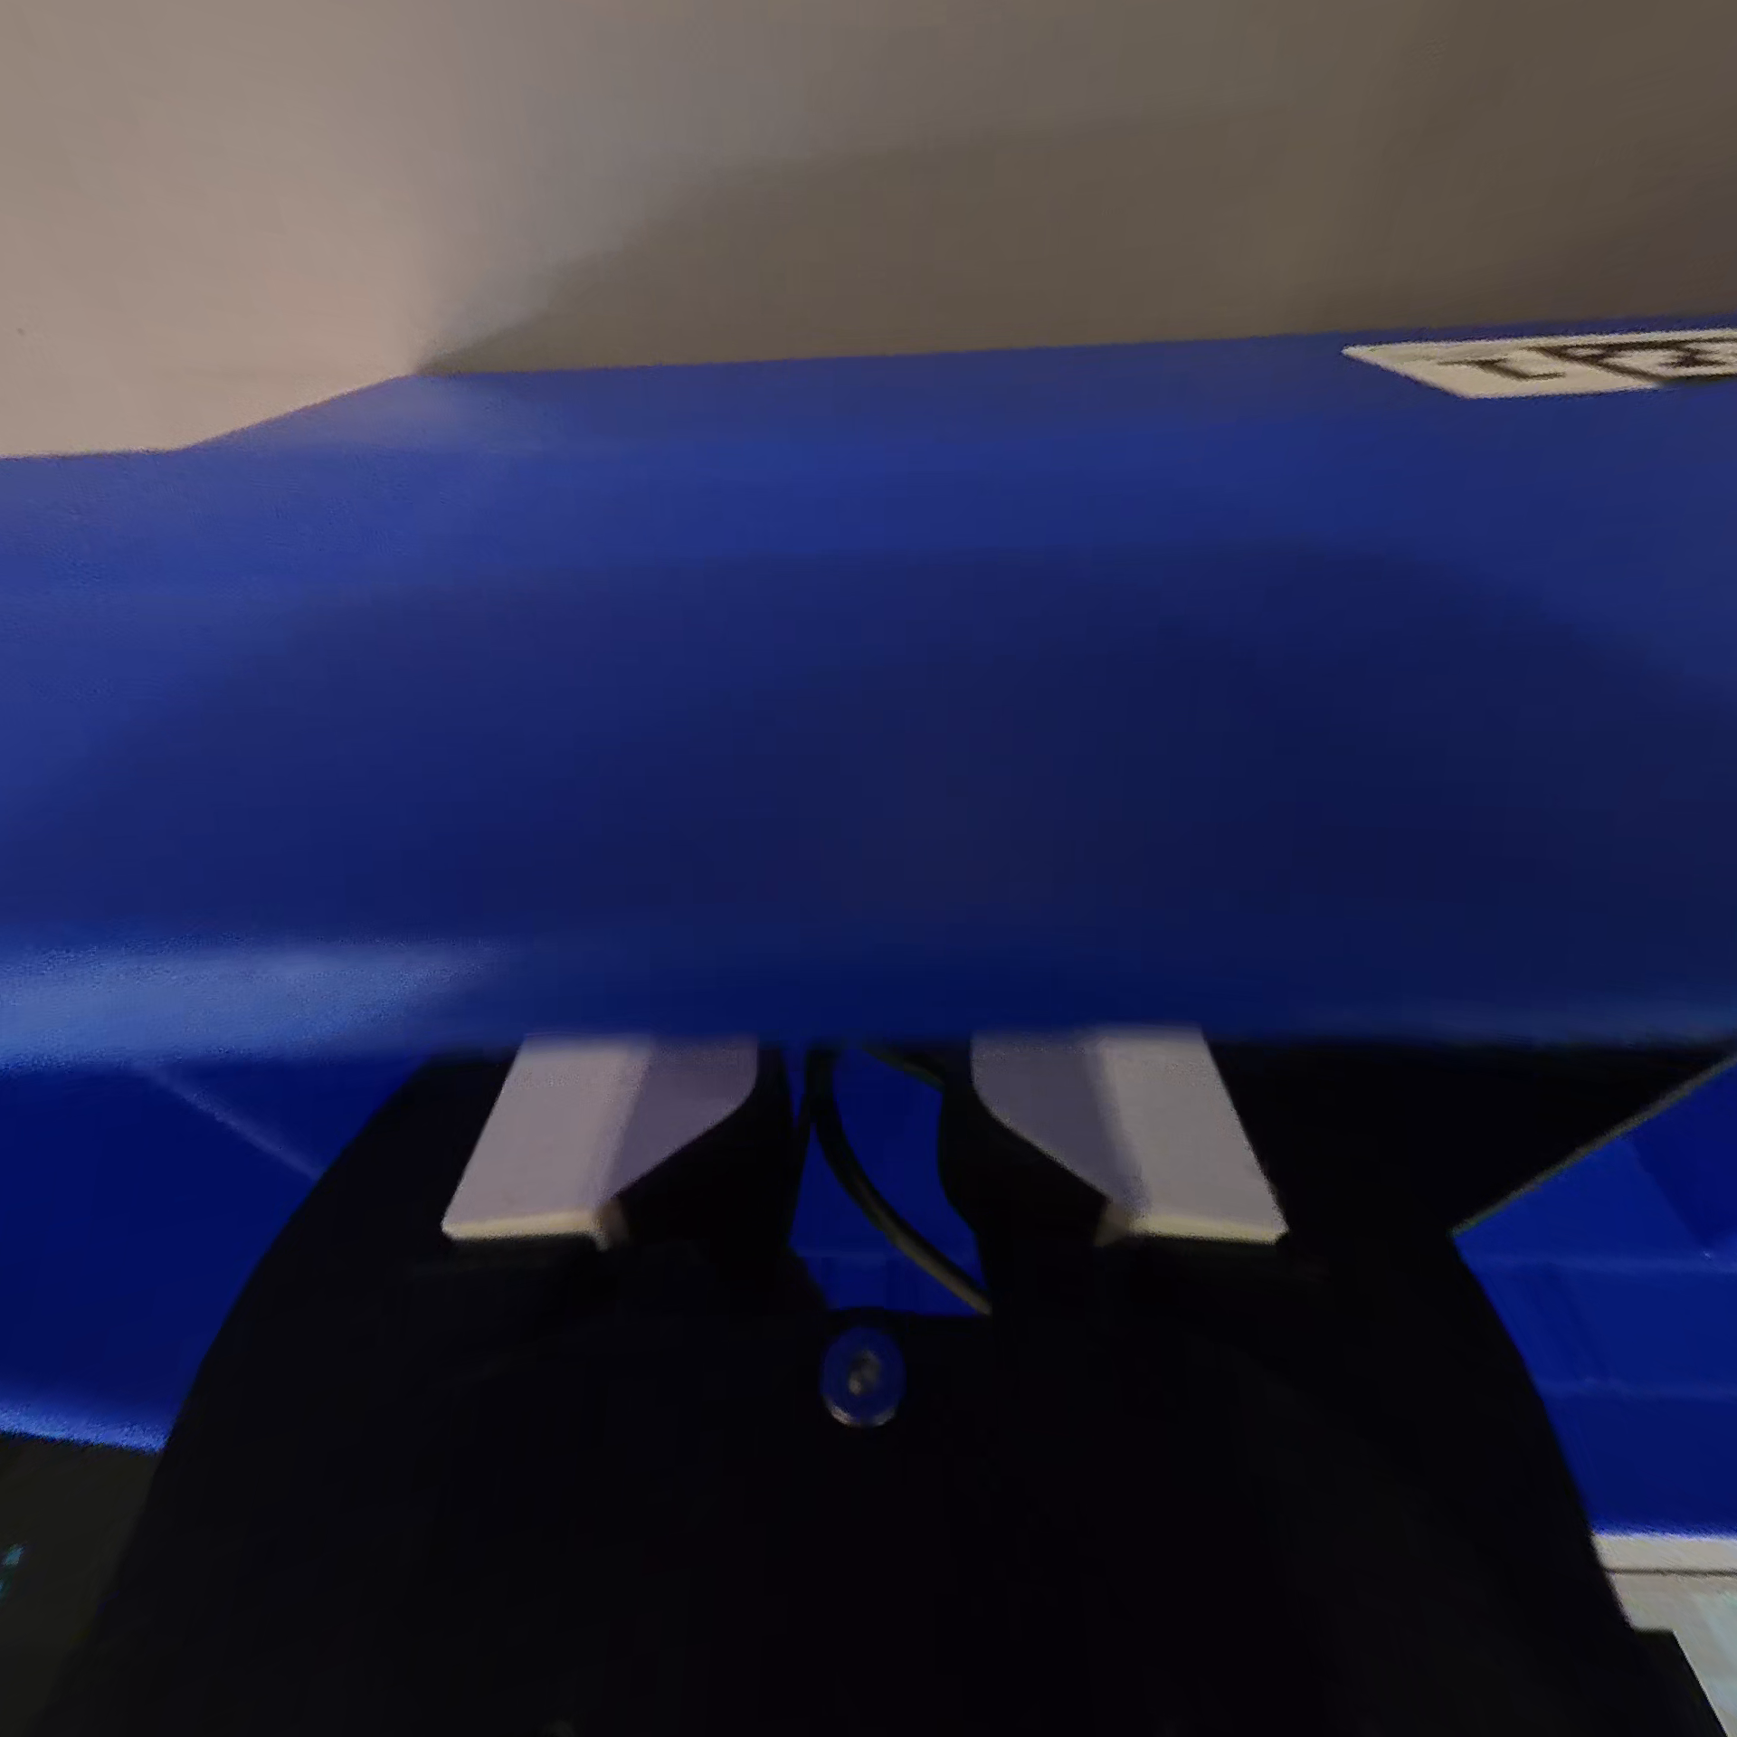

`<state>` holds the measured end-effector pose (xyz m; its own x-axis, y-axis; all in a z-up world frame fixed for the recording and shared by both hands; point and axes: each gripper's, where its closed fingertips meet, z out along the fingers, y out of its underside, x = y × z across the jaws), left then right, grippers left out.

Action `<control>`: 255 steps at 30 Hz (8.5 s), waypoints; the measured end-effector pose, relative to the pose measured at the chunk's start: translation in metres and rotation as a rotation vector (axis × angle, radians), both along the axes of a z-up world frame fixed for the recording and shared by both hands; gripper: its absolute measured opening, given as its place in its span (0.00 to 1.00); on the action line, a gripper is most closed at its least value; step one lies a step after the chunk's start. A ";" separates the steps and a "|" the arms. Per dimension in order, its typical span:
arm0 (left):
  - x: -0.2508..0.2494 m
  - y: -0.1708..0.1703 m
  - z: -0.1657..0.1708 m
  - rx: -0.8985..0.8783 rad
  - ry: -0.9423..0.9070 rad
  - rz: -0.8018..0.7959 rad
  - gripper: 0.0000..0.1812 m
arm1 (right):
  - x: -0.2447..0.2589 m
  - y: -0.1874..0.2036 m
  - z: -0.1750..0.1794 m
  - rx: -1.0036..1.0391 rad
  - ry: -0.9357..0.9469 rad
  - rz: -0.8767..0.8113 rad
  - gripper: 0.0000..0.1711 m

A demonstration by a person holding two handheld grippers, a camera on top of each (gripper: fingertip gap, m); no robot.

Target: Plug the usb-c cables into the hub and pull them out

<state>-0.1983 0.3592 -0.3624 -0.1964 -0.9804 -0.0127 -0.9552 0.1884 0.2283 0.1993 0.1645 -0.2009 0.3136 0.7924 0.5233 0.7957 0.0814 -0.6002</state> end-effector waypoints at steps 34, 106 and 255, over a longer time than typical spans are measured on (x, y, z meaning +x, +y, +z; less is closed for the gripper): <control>0.003 0.006 0.061 0.343 -0.296 0.019 0.09 | -0.019 0.001 -0.009 -0.021 0.020 0.027 0.02; 0.164 0.017 0.314 0.785 -1.040 -0.037 0.07 | -0.054 0.004 0.043 0.095 0.252 -0.056 0.06; 0.303 -0.050 0.193 1.475 -0.398 -0.638 0.10 | -0.068 0.163 -0.003 -0.379 0.377 -0.302 0.06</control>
